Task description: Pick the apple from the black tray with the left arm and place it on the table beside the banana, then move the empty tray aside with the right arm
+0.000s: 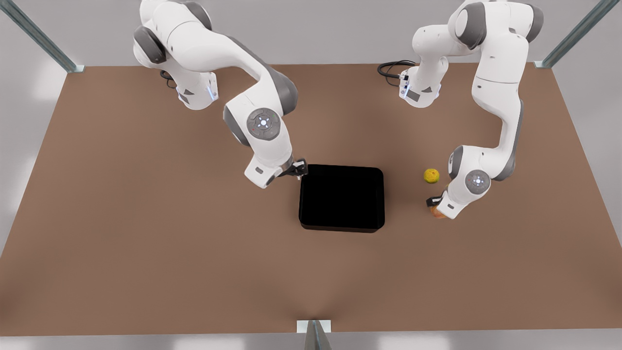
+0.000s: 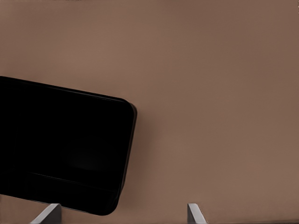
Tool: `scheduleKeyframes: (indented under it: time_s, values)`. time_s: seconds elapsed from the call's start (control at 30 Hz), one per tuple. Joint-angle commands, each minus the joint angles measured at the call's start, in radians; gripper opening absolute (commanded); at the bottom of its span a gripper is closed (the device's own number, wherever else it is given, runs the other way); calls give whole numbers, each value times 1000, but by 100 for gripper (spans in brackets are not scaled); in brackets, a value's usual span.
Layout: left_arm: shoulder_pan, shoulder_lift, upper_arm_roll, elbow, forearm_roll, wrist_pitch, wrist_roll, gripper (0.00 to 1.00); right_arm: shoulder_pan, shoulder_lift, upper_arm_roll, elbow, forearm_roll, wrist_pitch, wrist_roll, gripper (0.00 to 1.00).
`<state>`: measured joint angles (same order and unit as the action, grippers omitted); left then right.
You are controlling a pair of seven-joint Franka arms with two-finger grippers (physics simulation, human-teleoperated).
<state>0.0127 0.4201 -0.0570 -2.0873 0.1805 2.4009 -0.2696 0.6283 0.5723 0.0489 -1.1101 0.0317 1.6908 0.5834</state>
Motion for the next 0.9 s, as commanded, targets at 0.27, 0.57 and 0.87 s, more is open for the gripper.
scheduleKeyframes:
  time_s: [0.27, 0.57, 0.87]
  values:
    - [-3, -285, -3, 521, -191, -747, 294, 100, 19, 153, 43, -14, -6, 233, 636, 100]
    - [-5, -281, -11, 513, -197, -735, 294, 100, 33, 253, 45, -59, -38, 362, 547, 100]
    - [-5, -277, -12, 509, -197, -735, 294, 100, 45, 250, 45, -175, -35, 432, 374, 100]
